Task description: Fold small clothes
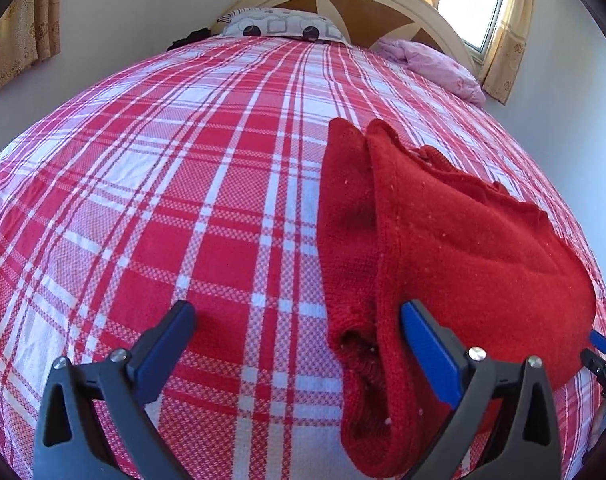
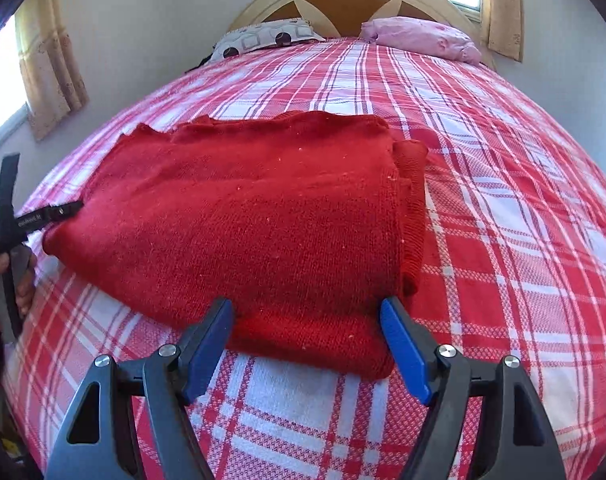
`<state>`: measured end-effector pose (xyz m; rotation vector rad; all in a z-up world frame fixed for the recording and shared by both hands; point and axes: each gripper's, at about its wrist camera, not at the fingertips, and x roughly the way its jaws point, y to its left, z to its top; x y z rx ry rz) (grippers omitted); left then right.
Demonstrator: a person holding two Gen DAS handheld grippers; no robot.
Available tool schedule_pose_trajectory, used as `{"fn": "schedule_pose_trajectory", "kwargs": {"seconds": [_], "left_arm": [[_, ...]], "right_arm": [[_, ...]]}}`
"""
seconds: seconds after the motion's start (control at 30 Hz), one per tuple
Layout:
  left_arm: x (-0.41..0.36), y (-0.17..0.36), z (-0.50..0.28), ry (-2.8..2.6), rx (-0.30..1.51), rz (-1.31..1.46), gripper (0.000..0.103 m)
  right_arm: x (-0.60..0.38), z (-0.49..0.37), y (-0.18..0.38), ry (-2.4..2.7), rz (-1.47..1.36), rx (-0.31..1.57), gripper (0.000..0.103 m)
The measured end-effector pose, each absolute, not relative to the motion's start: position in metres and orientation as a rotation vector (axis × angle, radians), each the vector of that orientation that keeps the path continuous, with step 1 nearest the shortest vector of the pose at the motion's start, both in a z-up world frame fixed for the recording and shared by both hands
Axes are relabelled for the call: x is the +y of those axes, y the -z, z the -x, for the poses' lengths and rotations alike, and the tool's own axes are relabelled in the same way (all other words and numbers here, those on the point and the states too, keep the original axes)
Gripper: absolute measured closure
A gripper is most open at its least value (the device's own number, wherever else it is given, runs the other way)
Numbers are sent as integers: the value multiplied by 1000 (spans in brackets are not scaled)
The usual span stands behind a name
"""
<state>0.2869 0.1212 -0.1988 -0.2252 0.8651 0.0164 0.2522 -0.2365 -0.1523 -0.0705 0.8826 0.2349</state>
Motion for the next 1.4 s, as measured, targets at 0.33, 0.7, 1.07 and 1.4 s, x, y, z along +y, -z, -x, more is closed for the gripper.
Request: {"fn": "schedule_pose_trajectory", "kwargs": {"seconds": [0.33,0.7,1.07,1.4], "left_arm": [[126,199,-279,-16,864,245,0],[127,198,-274,-38,876,208,0],[128,198,-273,-31,870,217,0],[149,197,-262,-63,813,342,0]], "right_arm": [[-252,-230,148,-159,-5,857,27],[-193,-208,129,-236,191,783,27],[-186,-280,124,-243,106,807,27],[-179,-286,129,-226,94,876,25]]}}
